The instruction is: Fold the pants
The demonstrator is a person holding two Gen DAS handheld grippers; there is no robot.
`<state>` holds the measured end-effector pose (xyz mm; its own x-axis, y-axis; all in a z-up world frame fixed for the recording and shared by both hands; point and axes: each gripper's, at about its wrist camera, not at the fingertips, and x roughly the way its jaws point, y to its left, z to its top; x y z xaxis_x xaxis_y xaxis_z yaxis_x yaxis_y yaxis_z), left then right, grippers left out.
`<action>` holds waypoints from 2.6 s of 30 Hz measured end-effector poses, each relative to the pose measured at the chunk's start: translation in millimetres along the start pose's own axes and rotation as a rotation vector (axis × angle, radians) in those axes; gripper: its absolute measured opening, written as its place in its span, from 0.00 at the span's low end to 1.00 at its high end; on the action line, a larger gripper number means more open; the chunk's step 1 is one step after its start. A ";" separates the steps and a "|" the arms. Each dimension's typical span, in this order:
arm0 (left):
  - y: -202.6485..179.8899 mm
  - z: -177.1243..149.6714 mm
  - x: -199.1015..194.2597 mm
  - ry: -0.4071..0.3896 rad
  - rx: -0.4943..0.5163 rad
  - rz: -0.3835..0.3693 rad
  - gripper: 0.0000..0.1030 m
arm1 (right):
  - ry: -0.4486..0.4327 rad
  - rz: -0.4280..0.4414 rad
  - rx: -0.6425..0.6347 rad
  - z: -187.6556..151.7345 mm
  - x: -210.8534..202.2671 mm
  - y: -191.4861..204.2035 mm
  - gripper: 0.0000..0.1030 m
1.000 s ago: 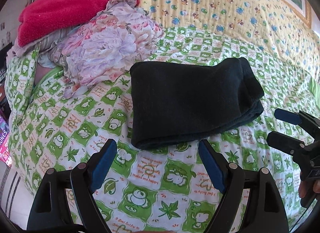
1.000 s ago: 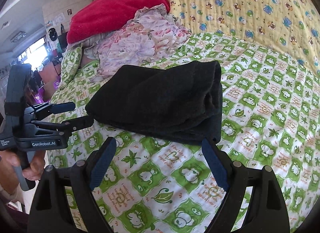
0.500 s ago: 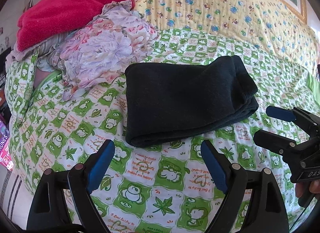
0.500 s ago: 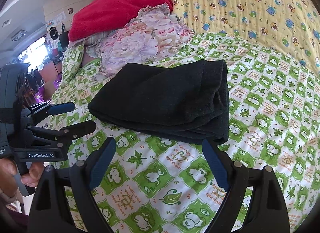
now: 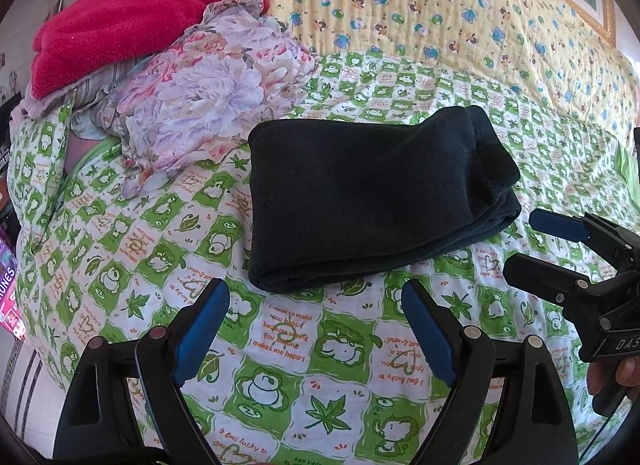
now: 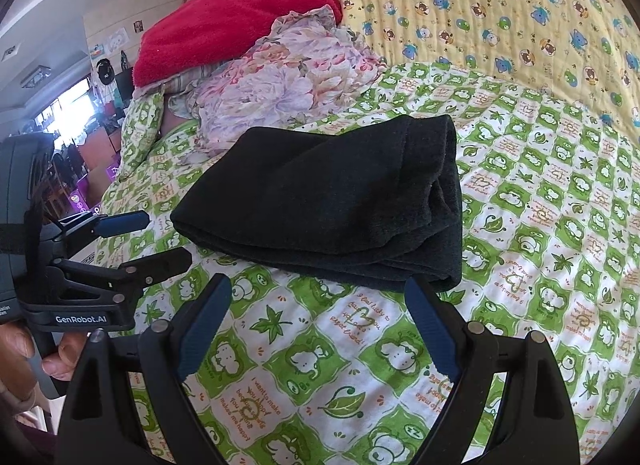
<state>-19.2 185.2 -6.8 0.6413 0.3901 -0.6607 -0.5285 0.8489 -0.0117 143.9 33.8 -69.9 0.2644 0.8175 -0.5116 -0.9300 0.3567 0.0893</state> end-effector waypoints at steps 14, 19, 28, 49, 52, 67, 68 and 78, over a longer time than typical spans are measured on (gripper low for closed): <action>0.8 2.7 2.5 -0.013 0.006 -0.001 0.86 | -0.022 0.005 0.023 -0.9 1.8 -0.8 0.86; 0.1 2.9 3.0 -0.014 0.005 0.000 0.86 | -0.026 0.008 0.027 -0.9 2.3 -0.6 0.86; 0.1 3.9 4.2 -0.014 0.009 -0.002 0.86 | -0.032 0.009 0.030 0.1 4.1 -0.3 0.86; 2.5 7.3 2.9 -0.028 0.007 0.007 0.86 | -0.049 0.008 0.029 4.2 4.5 3.3 0.86; 2.3 7.2 2.6 -0.028 0.006 0.009 0.86 | -0.048 0.008 0.027 4.9 4.9 4.3 0.86; 3.9 8.8 -1.0 -0.039 0.001 0.016 0.86 | -0.060 0.006 0.021 9.8 3.0 6.5 0.86; 4.1 9.1 -1.3 -0.040 0.001 0.017 0.86 | -0.061 0.006 0.020 9.9 2.7 6.5 0.86; 6.2 16.3 -2.0 -0.054 -0.006 0.019 0.86 | -0.076 -0.003 0.019 14.7 0.0 5.6 0.86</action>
<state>-14.6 195.6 6.6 0.6600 0.4248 -0.6197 -0.5439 0.8392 -0.0040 142.5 42.5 -56.8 0.2865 0.8483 -0.4452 -0.9242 0.3672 0.1048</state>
